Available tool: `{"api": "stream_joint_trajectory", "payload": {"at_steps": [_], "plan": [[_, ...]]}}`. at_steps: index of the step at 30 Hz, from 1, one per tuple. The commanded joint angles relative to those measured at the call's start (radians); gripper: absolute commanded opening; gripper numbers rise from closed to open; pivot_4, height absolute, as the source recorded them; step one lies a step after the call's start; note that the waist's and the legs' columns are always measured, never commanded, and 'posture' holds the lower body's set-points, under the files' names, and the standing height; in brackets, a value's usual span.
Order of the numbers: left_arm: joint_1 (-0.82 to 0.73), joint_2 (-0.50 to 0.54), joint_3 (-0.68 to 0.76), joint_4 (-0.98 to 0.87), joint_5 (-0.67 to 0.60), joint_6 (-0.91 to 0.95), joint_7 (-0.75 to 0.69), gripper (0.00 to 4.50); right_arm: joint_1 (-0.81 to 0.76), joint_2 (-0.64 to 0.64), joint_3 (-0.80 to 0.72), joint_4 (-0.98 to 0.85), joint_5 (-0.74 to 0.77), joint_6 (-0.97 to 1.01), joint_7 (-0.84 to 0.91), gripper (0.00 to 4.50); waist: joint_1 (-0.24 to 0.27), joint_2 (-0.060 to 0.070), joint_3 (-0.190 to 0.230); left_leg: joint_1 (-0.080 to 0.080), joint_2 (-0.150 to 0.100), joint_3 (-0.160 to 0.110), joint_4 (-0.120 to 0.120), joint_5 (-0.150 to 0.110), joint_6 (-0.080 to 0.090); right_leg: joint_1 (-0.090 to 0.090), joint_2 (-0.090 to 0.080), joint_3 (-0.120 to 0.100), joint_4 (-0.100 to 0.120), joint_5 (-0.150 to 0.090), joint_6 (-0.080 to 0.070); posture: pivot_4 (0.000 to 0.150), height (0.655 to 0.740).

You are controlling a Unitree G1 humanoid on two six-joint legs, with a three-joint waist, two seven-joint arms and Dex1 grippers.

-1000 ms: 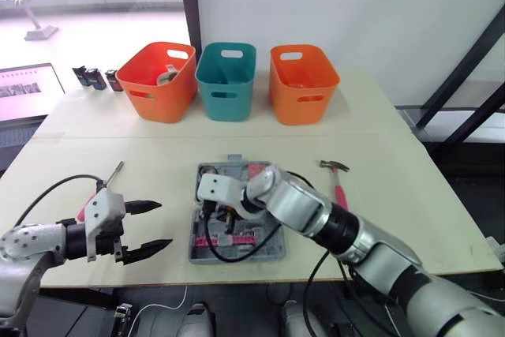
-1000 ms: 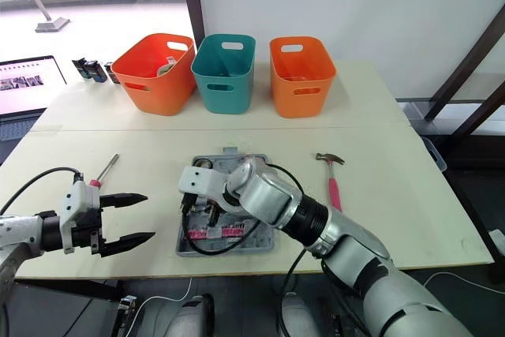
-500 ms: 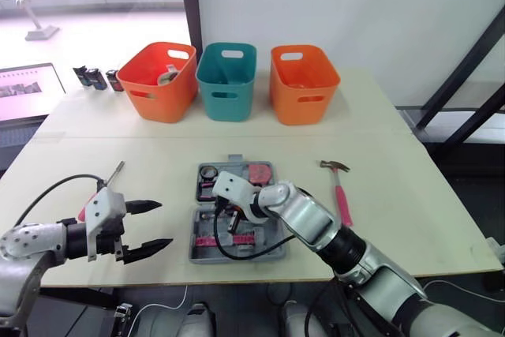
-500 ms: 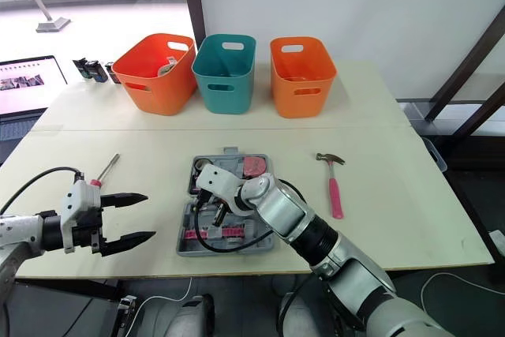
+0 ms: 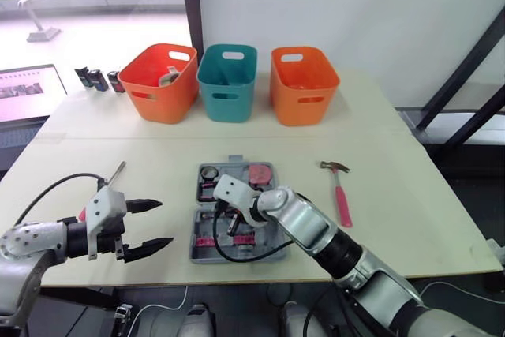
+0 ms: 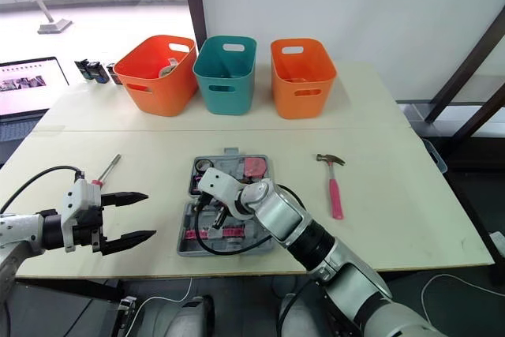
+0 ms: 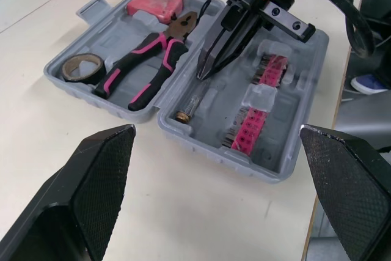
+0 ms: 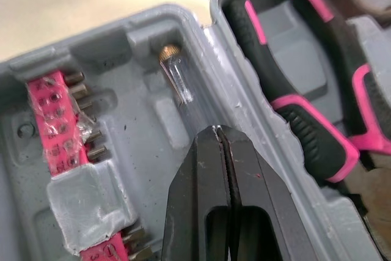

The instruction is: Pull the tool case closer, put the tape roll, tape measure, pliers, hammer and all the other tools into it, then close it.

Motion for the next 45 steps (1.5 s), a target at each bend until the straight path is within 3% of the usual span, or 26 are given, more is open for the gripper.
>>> {"api": "stream_joint_trajectory", "payload": {"at_steps": [1, 7, 15, 19, 22, 25, 29, 32, 38, 45], "plan": [[-0.006, 0.003, 0.010, -0.029, -0.015, 0.002, 0.007, 4.50, 0.040, -0.004, 0.031, 0.048, -0.014, 0.026, 0.004, 0.04, 0.000, 0.000, 0.000, 0.000, 0.000, 0.000, 0.000, 0.000, 0.000, 0.000, 0.000, 0.000, 0.000, 0.000, 0.000, 0.150, 0.7400], [-0.009, 0.000, 0.015, -0.029, -0.019, 0.005, 0.017, 4.50, 0.024, 0.025, -0.071, -0.022, 0.019, -0.077, 0.000, 0.04, 0.000, 0.000, 0.000, 0.000, 0.000, 0.000, 0.000, 0.000, 0.000, 0.000, 0.000, 0.000, 0.000, 0.000, 0.000, 0.150, 0.7400], [-0.001, -0.004, 0.056, -0.026, -0.043, 0.018, 0.036, 4.50, 0.020, 0.000, -0.320, -0.340, 0.159, -0.141, 0.022, 0.04, 0.000, 0.000, 0.001, -0.002, 0.000, 0.000, 0.000, 0.000, 0.000, -0.002, 0.000, 0.000, 0.000, 0.000, 0.001, 0.150, 0.7400], [0.026, -0.004, 0.138, 0.005, -0.074, 0.039, 0.057, 4.50, 0.075, -0.130, -0.479, -0.523, 0.269, -0.043, 0.083, 0.04, 0.003, -0.001, 0.001, -0.002, 0.000, 0.000, 0.000, 0.000, 0.000, -0.001, 0.000, 0.000, -0.001, 0.000, 0.000, 0.150, 0.7400], [0.078, 0.027, 0.257, 0.165, -0.030, -0.014, 0.051, 4.50, 0.267, -0.354, -0.691, -0.616, 0.337, -0.001, 0.178, 0.04, 0.012, -0.002, 0.000, -0.002, 0.000, 0.000, 0.000, 0.000, 0.000, 0.001, -0.001, 0.000, -0.004, -0.001, 0.001, 0.150, 0.7400], [0.101, 0.054, 0.328, 0.312, 0.004, -0.075, 0.050, 4.50, 0.473, -0.534, -0.836, -0.571, 0.333, -0.081, 0.247, 0.86, 0.011, -0.002, 0.000, -0.002, 0.000, 0.001, -0.003, -0.001, 0.000, 0.002, -0.002, 0.000, -0.012, -0.001, 0.000, 0.150, 0.7400], [0.112, 0.087, 0.400, 0.522, 0.045, -0.167, 0.061, 4.50, 0.695, -0.621, -1.075, -0.455, 0.358, -0.196, 0.308, 2.88, -0.001, -0.002, 0.000, -0.001, 0.000, 0.002, -0.004, -0.001, 0.001, 0.002, -0.002, 0.000, -0.014, 0.000, -0.002, 0.150, 0.7400], [0.108, 0.115, 0.428, 0.680, 0.065, -0.230, 0.067, 4.50, 0.835, -0.645, -1.168, -0.408, 0.341, -0.290, 0.327, 4.30, -0.002, -0.003, 0.000, -0.001, 0.000, 0.003, -0.003, -0.002, 0.001, 0.002, -0.003, 0.000, -0.015, 0.000, -0.002, 0.150, 0.7400], [0.096, 0.138, 0.428, 0.911, 0.083, -0.325, 0.050, 4.50, 0.955, -0.578, -1.203, -0.409, 0.346, -0.339, 0.251, 4.42, -0.004, -0.005, -0.001, 0.001, 0.000, 0.004, -0.003, -0.003, -0.001, 0.000, -0.003, 0.000, -0.017, 0.002, -0.004, 0.150, 0.7400], [0.065, 0.128, 0.403, 0.933, 0.077, -0.356, 0.048, 4.50, 0.977, -0.526, -1.181, -0.443, 0.363, -0.347, 0.184, 4.42, 0.002, -0.005, -0.002, 0.000, 0.000, 0.005, -0.003, -0.004, -0.003, 0.000, -0.005, 0.000, -0.018, 0.002, -0.006, 0.150, 0.7400]]}}
